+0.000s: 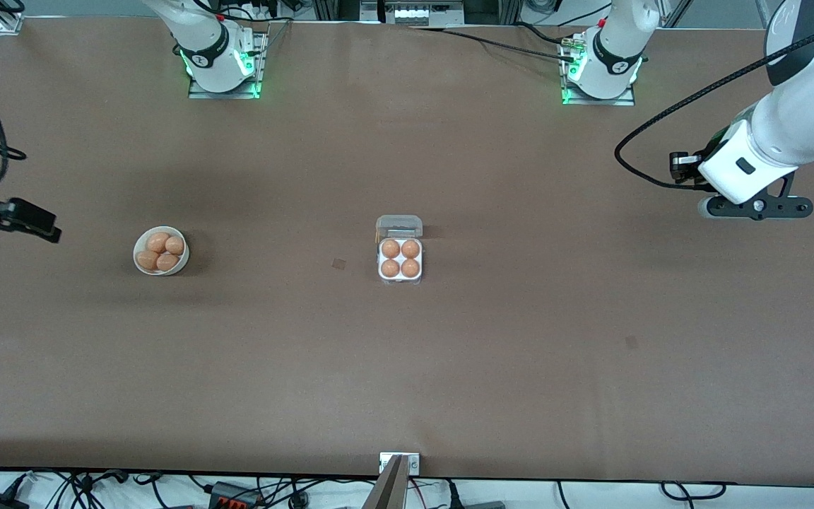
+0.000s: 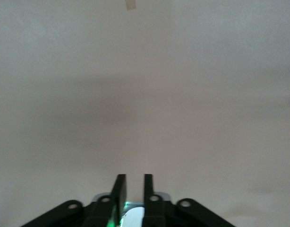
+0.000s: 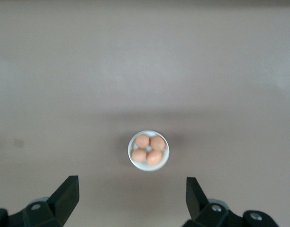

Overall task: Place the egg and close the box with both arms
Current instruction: 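Move the left gripper over the egg box lid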

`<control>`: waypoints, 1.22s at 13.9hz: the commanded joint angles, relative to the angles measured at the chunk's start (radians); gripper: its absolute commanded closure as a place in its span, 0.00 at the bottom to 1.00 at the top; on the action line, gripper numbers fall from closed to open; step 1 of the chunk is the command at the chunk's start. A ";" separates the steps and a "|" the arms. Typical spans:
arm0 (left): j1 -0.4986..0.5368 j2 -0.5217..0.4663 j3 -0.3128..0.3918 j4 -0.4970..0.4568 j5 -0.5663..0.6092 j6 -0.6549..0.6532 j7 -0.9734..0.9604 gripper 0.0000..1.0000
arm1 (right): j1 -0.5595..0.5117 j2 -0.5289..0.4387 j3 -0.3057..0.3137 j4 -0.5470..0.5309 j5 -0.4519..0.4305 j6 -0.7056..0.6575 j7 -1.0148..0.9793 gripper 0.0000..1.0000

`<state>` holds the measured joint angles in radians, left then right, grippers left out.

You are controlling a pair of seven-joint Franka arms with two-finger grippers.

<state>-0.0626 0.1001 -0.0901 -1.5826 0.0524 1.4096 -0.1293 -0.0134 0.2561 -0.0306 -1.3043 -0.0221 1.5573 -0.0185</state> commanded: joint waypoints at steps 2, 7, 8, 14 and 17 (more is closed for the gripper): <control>-0.020 0.010 -0.019 0.019 -0.020 -0.037 0.017 0.99 | -0.002 -0.105 -0.005 -0.143 -0.001 0.010 -0.015 0.00; -0.080 0.081 -0.123 0.001 -0.023 0.003 -0.059 0.99 | -0.003 -0.282 -0.006 -0.437 0.001 0.176 -0.012 0.00; -0.086 0.104 -0.158 -0.002 -0.032 0.032 -0.103 0.99 | -0.003 -0.281 -0.008 -0.432 -0.001 0.175 -0.011 0.00; -0.204 0.187 -0.232 -0.077 -0.227 0.389 -0.301 0.99 | -0.003 -0.241 -0.006 -0.363 -0.001 0.164 -0.018 0.00; -0.291 0.200 -0.230 -0.178 -0.220 0.634 -0.401 0.99 | -0.002 -0.241 -0.005 -0.355 -0.002 0.153 -0.020 0.00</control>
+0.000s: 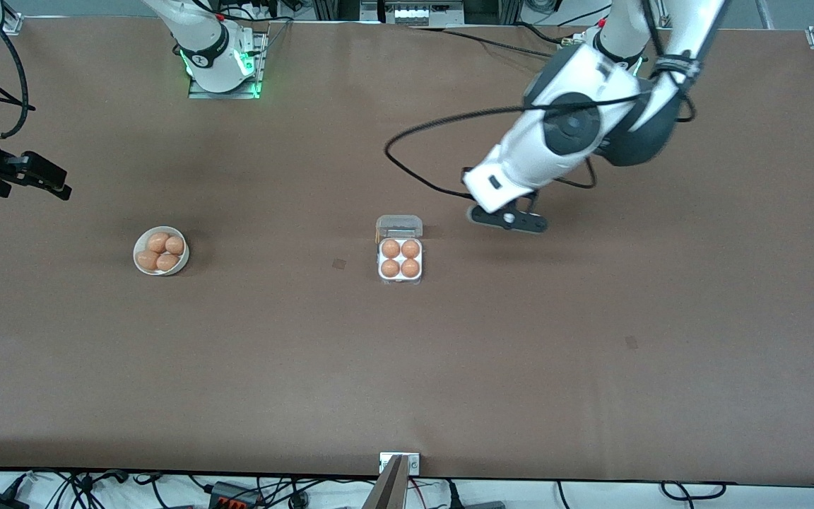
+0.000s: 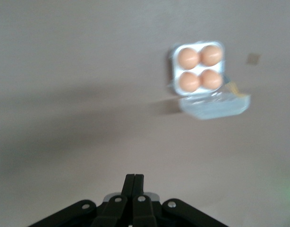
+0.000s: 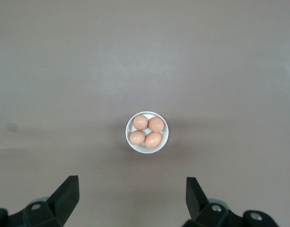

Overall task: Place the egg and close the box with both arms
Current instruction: 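Move the left gripper over the egg box lid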

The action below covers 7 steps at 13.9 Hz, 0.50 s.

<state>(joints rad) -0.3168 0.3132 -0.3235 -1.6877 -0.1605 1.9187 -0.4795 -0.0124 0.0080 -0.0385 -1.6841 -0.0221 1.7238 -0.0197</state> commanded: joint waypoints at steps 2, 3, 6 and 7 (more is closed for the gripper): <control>-0.074 0.020 0.004 -0.099 0.001 0.222 -0.076 0.99 | 0.002 0.007 0.005 0.024 -0.002 -0.013 -0.017 0.00; -0.096 0.042 0.004 -0.099 0.025 0.242 -0.088 0.99 | 0.003 0.007 0.009 0.024 -0.004 -0.016 -0.017 0.00; -0.169 0.128 0.003 -0.099 0.142 0.357 -0.233 0.99 | 0.005 0.007 0.011 0.037 -0.002 -0.018 -0.019 0.00; -0.183 0.153 0.003 -0.096 0.172 0.380 -0.249 0.99 | 0.005 0.007 0.011 0.037 -0.002 -0.018 -0.019 0.00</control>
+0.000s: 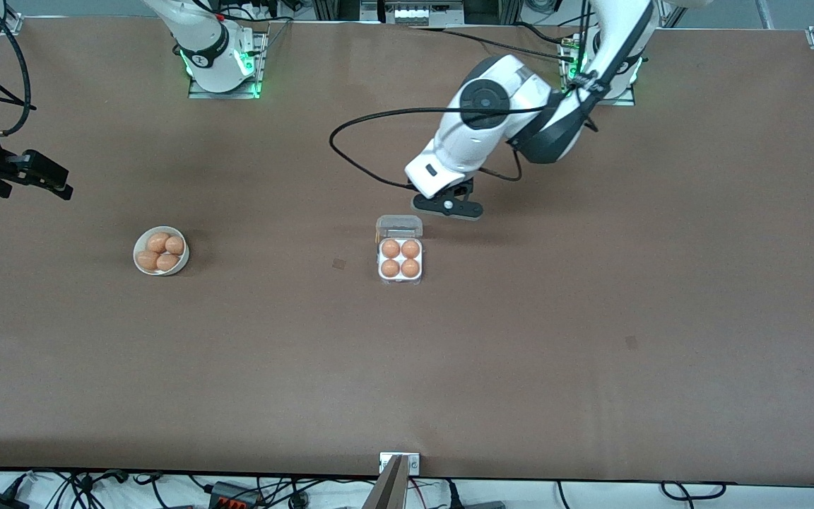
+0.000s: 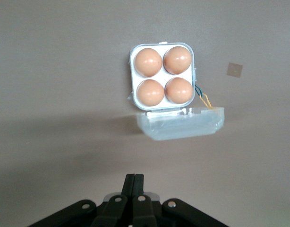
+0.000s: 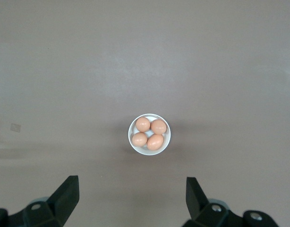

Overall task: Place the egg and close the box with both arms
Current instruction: 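Move the left gripper over the egg box lid, then press the lid down over the eggs with the left gripper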

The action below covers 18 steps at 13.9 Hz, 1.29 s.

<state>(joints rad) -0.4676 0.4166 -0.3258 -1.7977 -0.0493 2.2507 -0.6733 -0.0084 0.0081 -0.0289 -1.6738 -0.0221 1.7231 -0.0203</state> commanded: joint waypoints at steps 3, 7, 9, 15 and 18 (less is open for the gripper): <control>-0.080 0.086 0.007 0.017 0.068 0.079 -0.081 0.99 | -0.012 0.007 0.003 0.026 -0.002 -0.019 -0.029 0.00; -0.098 0.137 0.013 0.020 0.075 0.188 -0.081 0.99 | -0.016 0.006 0.003 0.026 -0.001 -0.020 -0.030 0.00; -0.103 0.154 0.013 0.021 0.152 0.193 -0.089 0.99 | -0.013 0.004 0.003 0.026 -0.001 -0.027 -0.026 0.00; -0.101 0.212 0.036 0.107 0.227 0.274 -0.121 0.99 | -0.018 0.000 -0.002 0.026 0.001 -0.060 -0.020 0.00; -0.097 0.269 0.059 0.213 0.301 0.300 -0.120 0.99 | -0.016 -0.002 -0.002 0.026 0.001 -0.060 -0.021 0.00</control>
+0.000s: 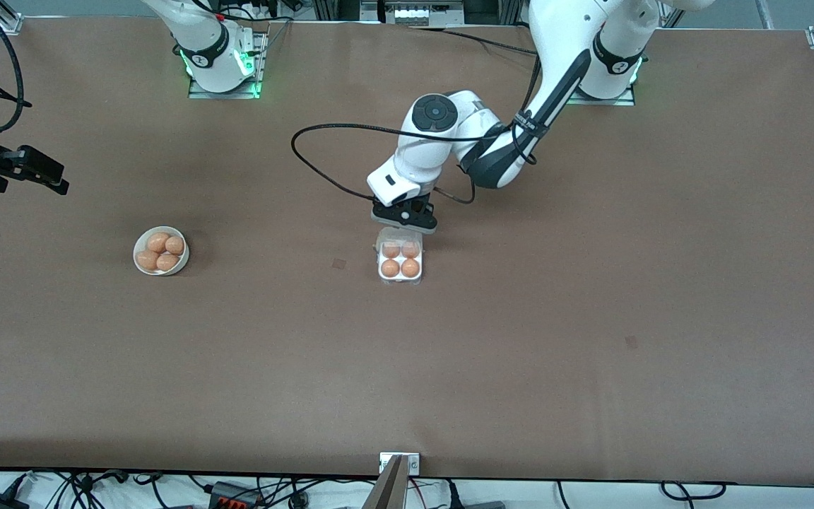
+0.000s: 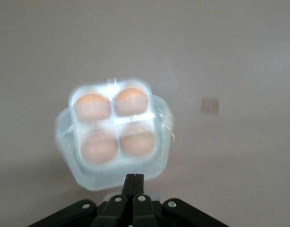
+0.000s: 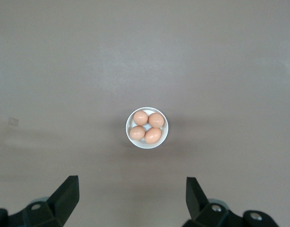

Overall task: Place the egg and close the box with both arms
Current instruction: 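Press the lid down over the eggs with the left gripper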

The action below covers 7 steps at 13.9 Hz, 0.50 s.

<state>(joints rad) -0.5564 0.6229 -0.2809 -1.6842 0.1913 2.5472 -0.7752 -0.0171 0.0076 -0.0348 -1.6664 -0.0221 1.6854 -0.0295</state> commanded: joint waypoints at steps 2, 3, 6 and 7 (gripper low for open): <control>-0.004 0.061 0.012 0.109 0.068 0.002 -0.021 0.99 | -0.006 0.000 0.007 0.019 0.001 -0.024 -0.010 0.00; 0.001 0.055 0.012 0.103 0.069 0.001 -0.021 0.99 | -0.006 -0.001 0.007 0.019 0.001 -0.021 -0.010 0.00; 0.018 0.028 0.012 0.100 0.071 -0.034 -0.012 0.99 | -0.009 0.000 0.007 0.019 0.002 -0.015 -0.009 0.00; 0.035 0.002 0.011 0.100 0.073 -0.098 -0.001 0.99 | -0.009 0.000 0.007 0.019 0.002 -0.015 -0.010 0.00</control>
<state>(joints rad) -0.5478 0.6638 -0.2670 -1.5944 0.2343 2.5317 -0.7762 -0.0169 0.0075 -0.0344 -1.6640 -0.0221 1.6833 -0.0295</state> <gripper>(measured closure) 0.987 0.000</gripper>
